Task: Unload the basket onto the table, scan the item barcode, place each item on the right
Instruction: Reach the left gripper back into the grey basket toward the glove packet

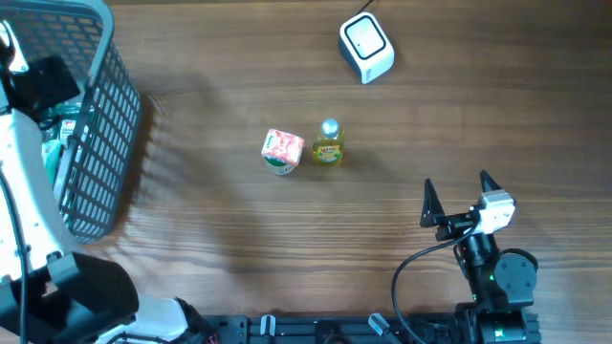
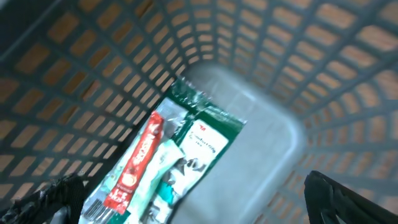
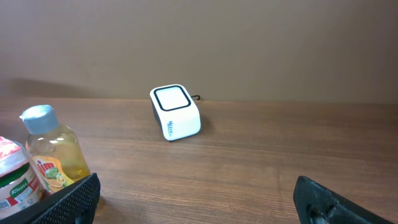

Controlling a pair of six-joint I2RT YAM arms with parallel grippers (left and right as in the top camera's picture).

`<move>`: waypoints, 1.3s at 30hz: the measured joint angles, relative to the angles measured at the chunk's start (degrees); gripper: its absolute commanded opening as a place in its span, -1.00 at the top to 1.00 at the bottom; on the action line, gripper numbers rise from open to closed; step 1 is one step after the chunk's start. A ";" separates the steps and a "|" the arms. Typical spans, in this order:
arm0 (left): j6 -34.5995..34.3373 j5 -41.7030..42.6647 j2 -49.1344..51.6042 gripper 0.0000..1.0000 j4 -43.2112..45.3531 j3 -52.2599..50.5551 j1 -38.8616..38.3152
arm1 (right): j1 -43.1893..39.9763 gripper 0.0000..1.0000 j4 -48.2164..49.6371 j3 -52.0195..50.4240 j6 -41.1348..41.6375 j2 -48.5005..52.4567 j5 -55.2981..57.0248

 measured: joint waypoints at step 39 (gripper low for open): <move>36.70 10.19 21.68 -1.00 0.72 -5.64 16.85 | 0.00 -0.99 0.00 0.00 0.00 0.00 0.00</move>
